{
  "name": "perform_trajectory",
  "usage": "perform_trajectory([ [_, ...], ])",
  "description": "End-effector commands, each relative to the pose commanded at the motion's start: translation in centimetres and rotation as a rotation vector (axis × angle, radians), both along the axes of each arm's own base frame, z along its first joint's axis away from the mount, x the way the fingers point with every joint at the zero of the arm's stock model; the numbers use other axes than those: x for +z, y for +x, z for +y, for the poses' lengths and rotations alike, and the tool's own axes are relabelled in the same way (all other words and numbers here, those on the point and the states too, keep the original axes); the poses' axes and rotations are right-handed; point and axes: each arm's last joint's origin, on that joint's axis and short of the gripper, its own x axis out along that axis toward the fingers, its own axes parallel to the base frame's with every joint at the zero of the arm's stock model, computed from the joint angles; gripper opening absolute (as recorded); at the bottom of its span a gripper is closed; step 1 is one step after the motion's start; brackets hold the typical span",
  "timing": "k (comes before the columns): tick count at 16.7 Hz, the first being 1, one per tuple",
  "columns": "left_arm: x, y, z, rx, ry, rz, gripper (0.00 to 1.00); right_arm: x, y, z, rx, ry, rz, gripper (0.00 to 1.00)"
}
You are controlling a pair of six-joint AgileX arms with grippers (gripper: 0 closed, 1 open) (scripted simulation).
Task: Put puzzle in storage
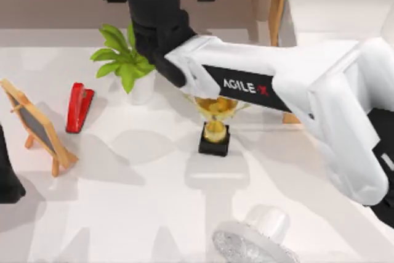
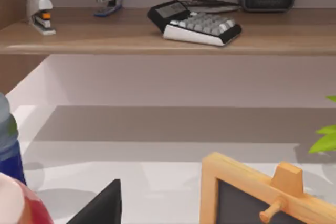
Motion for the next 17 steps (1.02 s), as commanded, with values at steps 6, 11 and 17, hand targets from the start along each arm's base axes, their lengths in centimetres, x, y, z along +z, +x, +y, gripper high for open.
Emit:
perform_trajectory([
  [6, 0.0, 0.0, 0.0, 0.0, 0.0, 0.0, 1.0, -0.04, 0.21, -0.04, 0.0, 0.0, 0.001, 0.92],
  [11, 0.0, 0.0, 0.0, 0.0, 0.0, 0.0, 1.0, -0.04, 0.21, -0.04, 0.0, 0.0, 0.001, 0.55],
  [17, 0.0, 0.0, 0.0, 0.0, 0.0, 0.0, 1.0, -0.04, 0.21, -0.04, 0.0, 0.0, 0.001, 0.1],
])
